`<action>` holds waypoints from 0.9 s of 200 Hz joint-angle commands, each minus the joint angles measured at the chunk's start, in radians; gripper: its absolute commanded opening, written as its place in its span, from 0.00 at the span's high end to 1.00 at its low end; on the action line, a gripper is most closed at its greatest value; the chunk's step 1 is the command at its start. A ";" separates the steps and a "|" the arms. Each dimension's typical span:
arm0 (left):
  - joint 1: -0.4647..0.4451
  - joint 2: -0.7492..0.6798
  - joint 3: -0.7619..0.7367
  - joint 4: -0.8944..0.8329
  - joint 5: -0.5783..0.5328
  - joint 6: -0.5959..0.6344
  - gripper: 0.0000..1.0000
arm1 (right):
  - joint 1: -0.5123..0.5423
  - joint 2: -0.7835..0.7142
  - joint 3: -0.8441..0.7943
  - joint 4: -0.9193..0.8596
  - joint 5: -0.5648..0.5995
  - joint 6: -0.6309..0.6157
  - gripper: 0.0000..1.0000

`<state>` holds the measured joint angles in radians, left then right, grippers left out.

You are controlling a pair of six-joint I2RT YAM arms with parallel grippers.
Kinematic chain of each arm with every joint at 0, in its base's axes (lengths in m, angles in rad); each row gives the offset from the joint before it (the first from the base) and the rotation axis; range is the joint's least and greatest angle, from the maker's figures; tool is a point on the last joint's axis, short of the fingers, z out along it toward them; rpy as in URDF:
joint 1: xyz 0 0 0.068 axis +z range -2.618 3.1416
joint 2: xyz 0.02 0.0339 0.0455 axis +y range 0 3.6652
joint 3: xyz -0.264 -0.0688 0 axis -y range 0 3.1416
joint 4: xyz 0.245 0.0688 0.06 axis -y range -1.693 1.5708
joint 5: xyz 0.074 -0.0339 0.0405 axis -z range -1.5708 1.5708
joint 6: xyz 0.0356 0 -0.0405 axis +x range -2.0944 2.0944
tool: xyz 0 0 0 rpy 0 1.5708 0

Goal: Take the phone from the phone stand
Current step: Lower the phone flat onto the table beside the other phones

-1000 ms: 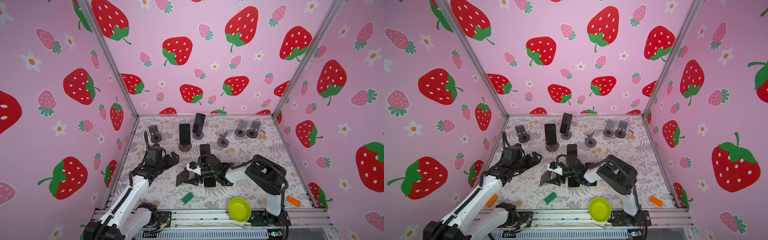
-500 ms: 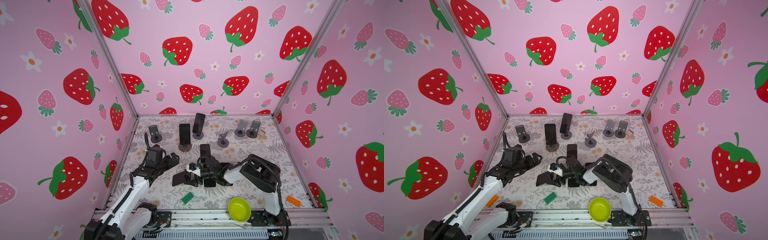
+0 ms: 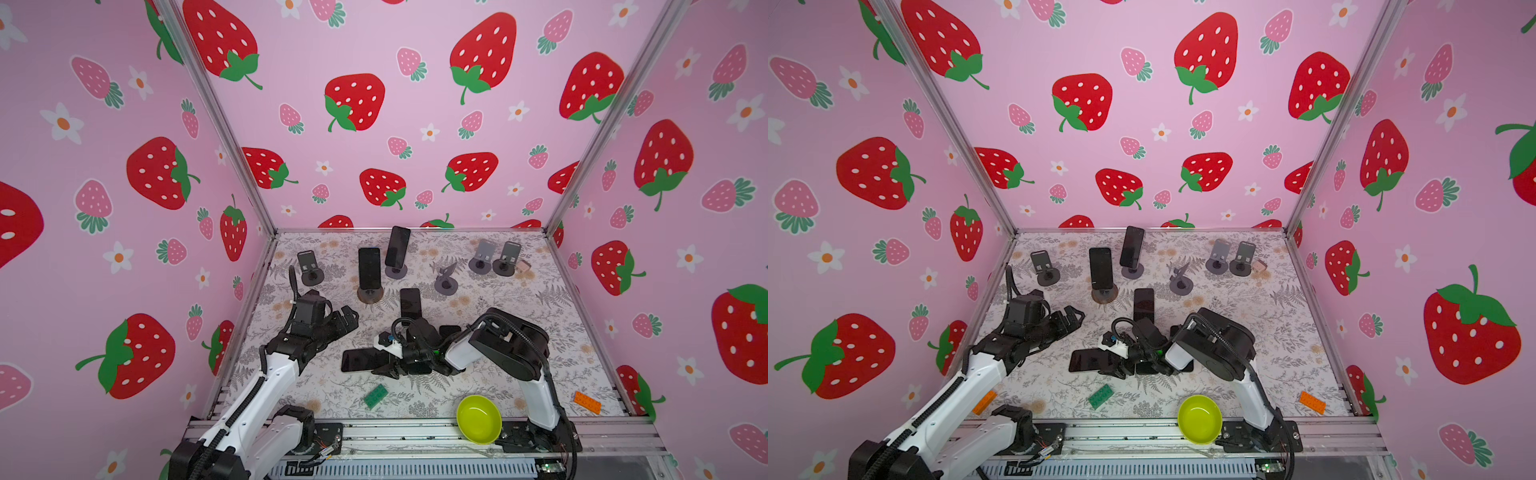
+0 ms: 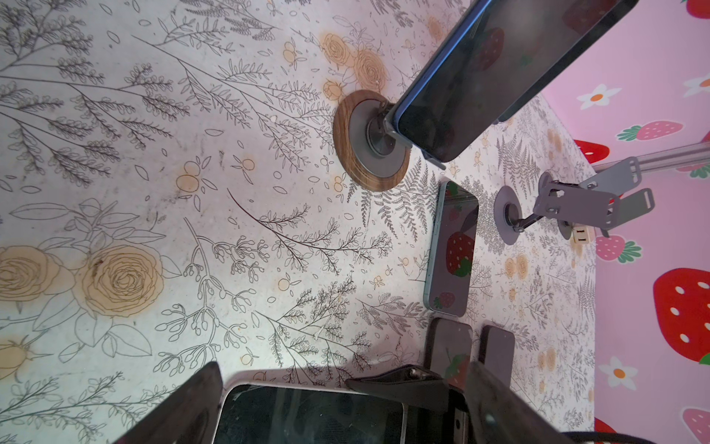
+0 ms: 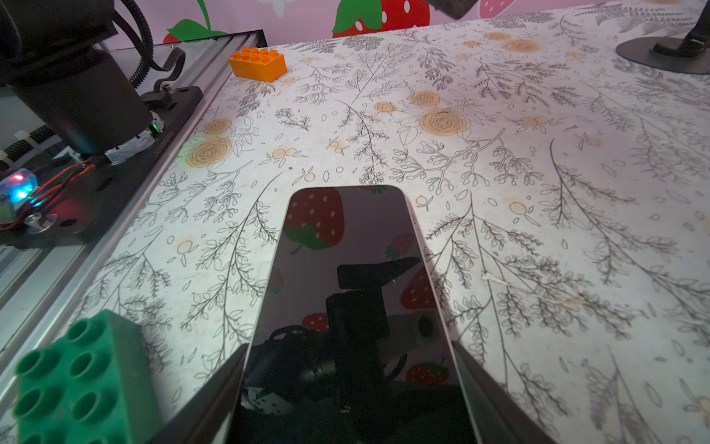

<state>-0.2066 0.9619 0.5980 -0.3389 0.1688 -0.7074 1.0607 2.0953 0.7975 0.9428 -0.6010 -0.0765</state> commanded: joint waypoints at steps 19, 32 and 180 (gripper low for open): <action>0.005 -0.014 -0.015 0.014 0.004 -0.018 0.01 | 0.010 0.007 -0.002 -0.021 0.016 -0.021 0.26; 0.005 -0.016 -0.016 0.015 0.003 -0.018 0.01 | 0.013 0.006 0.004 -0.040 0.021 -0.033 0.25; 0.004 -0.012 -0.027 0.035 0.010 -0.033 0.01 | 0.015 -0.042 -0.032 -0.083 0.042 -0.053 0.24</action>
<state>-0.2066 0.9615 0.5800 -0.3172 0.1692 -0.7200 1.0687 2.0884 0.7940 0.9176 -0.5709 -0.1280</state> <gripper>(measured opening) 0.993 0.757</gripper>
